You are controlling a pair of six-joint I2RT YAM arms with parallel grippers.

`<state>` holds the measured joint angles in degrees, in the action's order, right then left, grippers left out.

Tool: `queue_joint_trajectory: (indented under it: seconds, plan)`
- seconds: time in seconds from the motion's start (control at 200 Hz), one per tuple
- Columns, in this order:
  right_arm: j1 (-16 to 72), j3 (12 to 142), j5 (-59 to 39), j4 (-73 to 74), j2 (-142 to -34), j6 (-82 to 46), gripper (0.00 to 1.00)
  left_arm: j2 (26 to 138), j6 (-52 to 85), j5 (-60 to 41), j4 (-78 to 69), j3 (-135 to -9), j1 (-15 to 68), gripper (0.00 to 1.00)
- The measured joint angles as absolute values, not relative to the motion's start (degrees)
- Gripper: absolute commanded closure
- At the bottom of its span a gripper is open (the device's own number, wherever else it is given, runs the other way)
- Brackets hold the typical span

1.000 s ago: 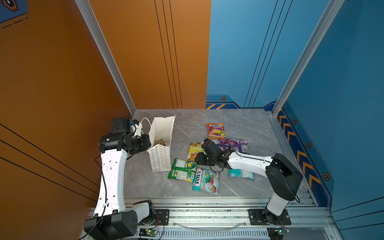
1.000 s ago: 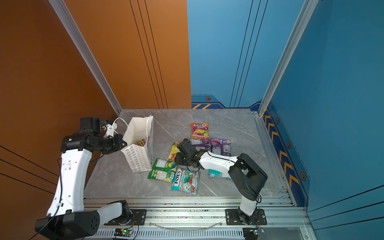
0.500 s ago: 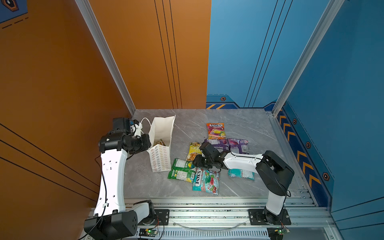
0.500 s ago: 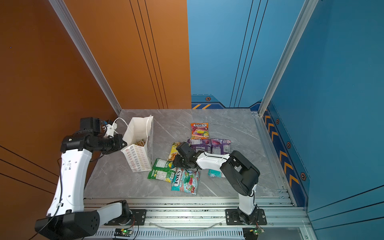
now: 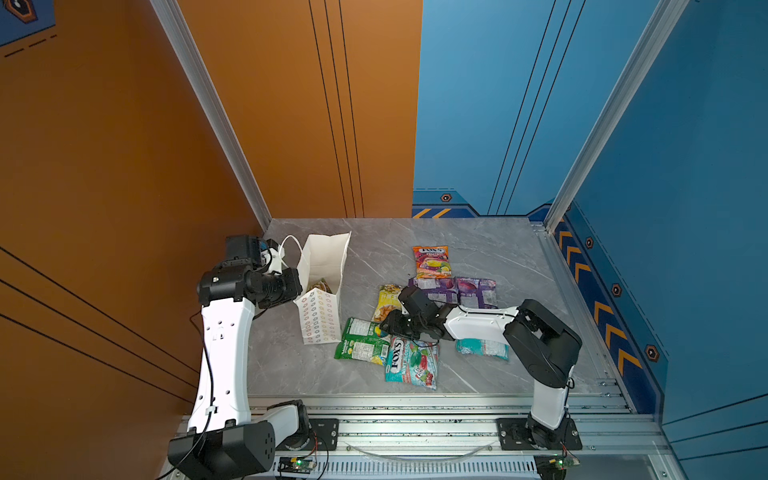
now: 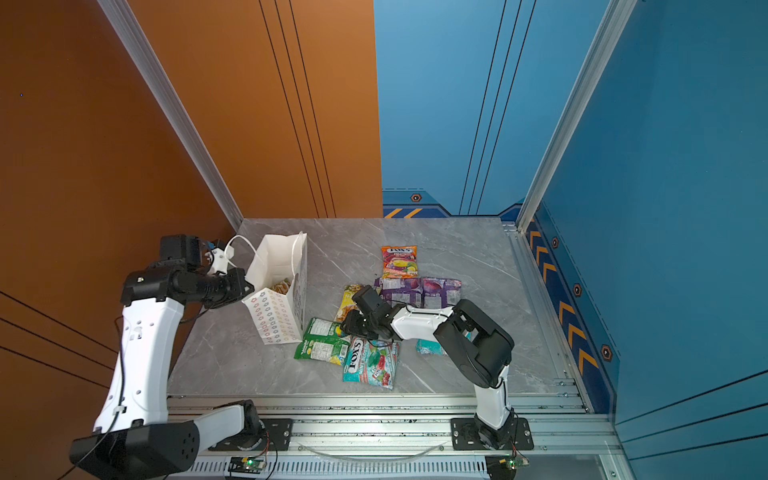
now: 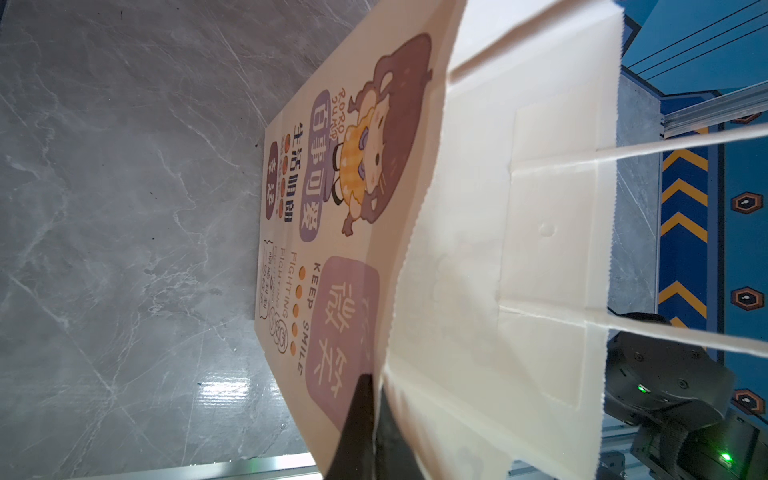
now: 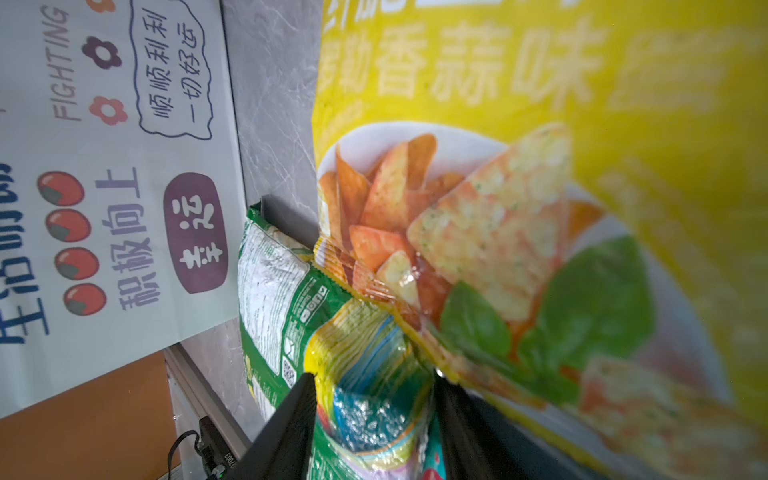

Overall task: Place the snacks into the paper bag
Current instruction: 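Grasp the green mango tea packet with the right gripper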

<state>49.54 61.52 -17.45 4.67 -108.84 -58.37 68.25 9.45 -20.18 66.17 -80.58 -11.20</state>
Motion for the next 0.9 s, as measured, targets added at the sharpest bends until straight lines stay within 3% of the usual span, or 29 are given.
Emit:
queue_joint_trajectory:
  seconds: [0.165, 0.355, 0.485, 0.901]
  plan:
    - [49.6, 61.5, -19.4, 7.5, -109.3, -60.4, 0.55, 68.2, 9.5, -20.2, 66.2, -80.6, -11.2, 0.95]
    - [49.6, 61.5, -20.1, 9.1, -109.4, -61.9, 0.86, 68.2, 9.5, -20.2, 66.2, -80.6, -11.2, 0.95]
    - [49.7, 61.5, -20.5, 9.5, -109.4, -62.0, 1.00, 68.2, 9.5, -20.2, 66.2, -80.6, -11.2, 0.95]
    - [49.1, 61.9, -18.8, 4.3, -103.6, -58.0, 1.00, 68.2, 9.5, -20.3, 66.2, -80.6, -11.2, 0.95]
